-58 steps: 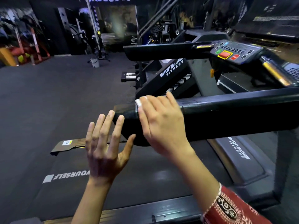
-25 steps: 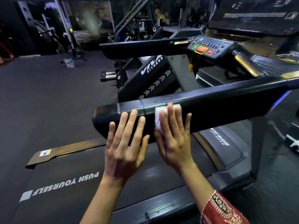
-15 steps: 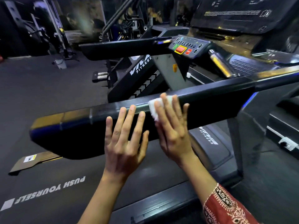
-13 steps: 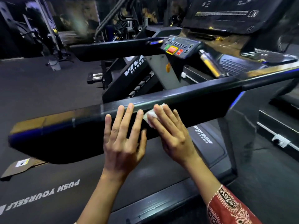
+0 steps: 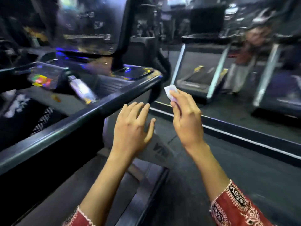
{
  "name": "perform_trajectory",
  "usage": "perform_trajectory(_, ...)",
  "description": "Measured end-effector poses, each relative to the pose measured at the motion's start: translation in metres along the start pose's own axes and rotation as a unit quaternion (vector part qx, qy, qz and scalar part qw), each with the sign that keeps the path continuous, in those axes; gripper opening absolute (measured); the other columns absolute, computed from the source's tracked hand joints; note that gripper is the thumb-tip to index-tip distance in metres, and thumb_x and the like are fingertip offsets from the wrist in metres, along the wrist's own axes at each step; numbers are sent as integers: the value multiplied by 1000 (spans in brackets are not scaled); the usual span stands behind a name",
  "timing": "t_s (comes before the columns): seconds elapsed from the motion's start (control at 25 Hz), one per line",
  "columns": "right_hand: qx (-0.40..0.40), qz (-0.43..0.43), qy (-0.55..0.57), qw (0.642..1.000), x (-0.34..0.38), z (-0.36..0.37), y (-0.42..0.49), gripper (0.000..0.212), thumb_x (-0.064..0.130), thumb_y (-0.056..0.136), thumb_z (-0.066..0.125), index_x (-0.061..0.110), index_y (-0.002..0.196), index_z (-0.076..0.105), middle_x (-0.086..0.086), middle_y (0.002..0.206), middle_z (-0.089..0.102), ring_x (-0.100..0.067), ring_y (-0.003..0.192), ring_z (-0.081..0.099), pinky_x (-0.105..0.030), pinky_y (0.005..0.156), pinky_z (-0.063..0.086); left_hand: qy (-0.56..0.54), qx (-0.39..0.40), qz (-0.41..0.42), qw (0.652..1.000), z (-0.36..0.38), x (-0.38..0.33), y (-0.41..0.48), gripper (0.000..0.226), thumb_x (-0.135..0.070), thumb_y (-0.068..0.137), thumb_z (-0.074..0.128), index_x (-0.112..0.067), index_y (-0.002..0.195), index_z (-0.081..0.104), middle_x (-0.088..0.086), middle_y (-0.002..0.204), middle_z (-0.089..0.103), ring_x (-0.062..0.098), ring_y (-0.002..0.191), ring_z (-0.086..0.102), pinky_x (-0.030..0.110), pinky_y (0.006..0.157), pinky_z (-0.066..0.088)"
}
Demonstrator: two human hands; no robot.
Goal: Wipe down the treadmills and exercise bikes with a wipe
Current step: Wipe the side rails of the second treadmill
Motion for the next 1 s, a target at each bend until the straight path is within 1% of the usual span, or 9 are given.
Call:
perform_trajectory(0.04, -9, 23, -42, 999, -27, -18, 5, 29, -4, 90, 52, -7, 118, 61, -20, 117, 63, -24, 108, 57, -18, 97, 40, -20, 11, 21, 1000, 26, -19, 16, 44, -33, 86, 48, -2, 112, 67, 15, 109, 67, 34, 103, 62, 44, 99, 38)
perform_trajectory(0.12, -17, 61, -108, 992, -71, -50, 10, 31, 1, 90, 51, -4, 118, 63, -17, 116, 64, -31, 105, 61, -28, 92, 44, -63, 32, 57, 996, 71, -53, 39, 46, -34, 86, 47, -2, 111, 67, 16, 108, 67, 34, 103, 62, 45, 97, 41)
perform_trajectory(0.24, -18, 101, -214, 972, -133, -102, 12, 33, 12, 91, 47, 2, 117, 65, -11, 117, 64, -32, 106, 61, -42, 83, 53, -148, 41, 118, 981, 137, -121, 70, 46, -35, 86, 46, -1, 108, 67, 16, 106, 67, 34, 102, 62, 46, 94, 45)
perform_trajectory(0.4, -38, 148, -364, 919, -206, -157, 21, 20, 6, 91, 56, 5, 107, 68, -9, 115, 64, -33, 100, 60, -45, 67, 56, -231, 63, 188, 953, 221, -203, 110, 47, -37, 85, 46, -2, 109, 68, 14, 107, 67, 34, 104, 62, 47, 96, 44)
perform_trajectory(0.48, -42, 160, -410, 897, -234, -173, 29, 16, 6, 90, 58, 4, 103, 68, -11, 112, 64, -34, 96, 61, -44, 63, 56, -269, 71, 208, 938, 253, -235, 132, 48, -38, 85, 44, -3, 108, 68, 13, 107, 68, 33, 103, 62, 47, 96, 44)
perform_trajectory(0.56, -42, 181, -448, 875, -260, -189, 38, 15, 6, 90, 58, 4, 101, 68, -11, 110, 64, -34, 94, 62, -44, 62, 56, -317, 64, 231, 918, 281, -269, 156, 48, -38, 85, 44, -3, 107, 68, 13, 105, 68, 33, 102, 63, 47, 95, 45)
perform_trajectory(0.68, -77, 233, -493, 835, -294, -225, 37, 15, 6, 93, 58, 3, 103, 67, -11, 113, 63, -34, 98, 62, -46, 66, 56, -376, 64, 274, 883, 313, -327, 184, 48, -38, 86, 43, -3, 107, 68, 13, 105, 68, 32, 100, 63, 46, 94, 46)
perform_trajectory(0.84, -107, 281, -540, 786, -316, -269, 22, 17, 5, 93, 57, 3, 106, 68, -12, 114, 63, -33, 102, 62, -47, 75, 56, -441, 66, 325, 834, 326, -395, 181, 47, -38, 85, 44, -4, 107, 68, 13, 104, 67, 32, 100, 63, 45, 93, 45)
perform_trajectory(1.0, -148, 294, -570, 753, -335, -305, 24, 17, 5, 93, 57, 3, 106, 68, -11, 112, 63, -31, 94, 64, -44, 74, 56, -482, 68, 355, 798, 338, -447, 187, 47, -38, 85, 44, -5, 107, 68, 13, 104, 68, 32, 101, 64, 43, 99, 39)
Point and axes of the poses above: each hand's wrist, its own y-axis towards the middle knuckle, its own z-axis out of the palm, x = y × z, the point moved 10 cm from there along y, towards the middle knuckle
